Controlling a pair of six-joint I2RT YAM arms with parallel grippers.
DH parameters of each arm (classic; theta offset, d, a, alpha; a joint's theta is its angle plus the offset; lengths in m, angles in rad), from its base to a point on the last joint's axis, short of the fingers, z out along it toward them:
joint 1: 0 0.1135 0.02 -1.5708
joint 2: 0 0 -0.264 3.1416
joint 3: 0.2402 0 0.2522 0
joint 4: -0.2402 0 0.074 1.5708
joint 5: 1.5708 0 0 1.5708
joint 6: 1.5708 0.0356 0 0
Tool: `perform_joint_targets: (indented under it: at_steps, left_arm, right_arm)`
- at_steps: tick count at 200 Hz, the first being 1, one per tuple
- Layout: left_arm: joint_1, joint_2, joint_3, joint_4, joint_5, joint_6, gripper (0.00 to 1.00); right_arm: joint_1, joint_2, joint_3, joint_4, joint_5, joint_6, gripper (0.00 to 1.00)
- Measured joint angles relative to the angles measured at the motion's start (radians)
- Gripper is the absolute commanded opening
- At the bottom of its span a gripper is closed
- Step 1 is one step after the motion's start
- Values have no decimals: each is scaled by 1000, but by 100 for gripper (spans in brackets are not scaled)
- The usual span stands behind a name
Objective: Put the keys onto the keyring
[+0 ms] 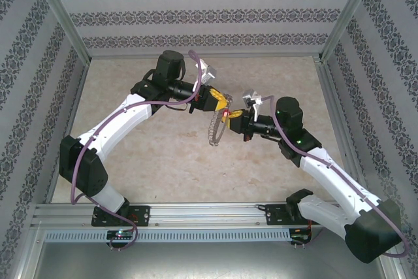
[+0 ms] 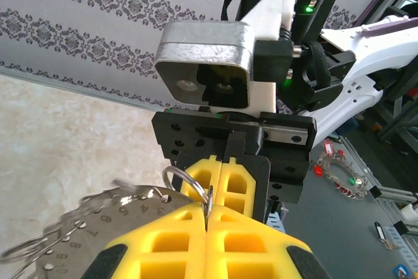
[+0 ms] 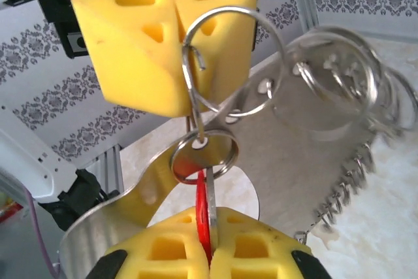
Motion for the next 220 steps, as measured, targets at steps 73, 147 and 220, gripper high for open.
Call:
perform_joint_targets:
  at_steps: [73, 147, 220]
  left_arm:
    - [0, -1, 0, 8, 3, -13, 0]
    - [4, -2, -2, 13, -13, -19, 0]
    - [4, -4, -11, 43, -7, -23, 0]
  right_arm:
    - [72, 69, 61, -24, 29, -7, 0]
    - [79, 77, 95, -118, 111, -50, 32]
    - [15, -116, 77, -181, 108, -27, 37]
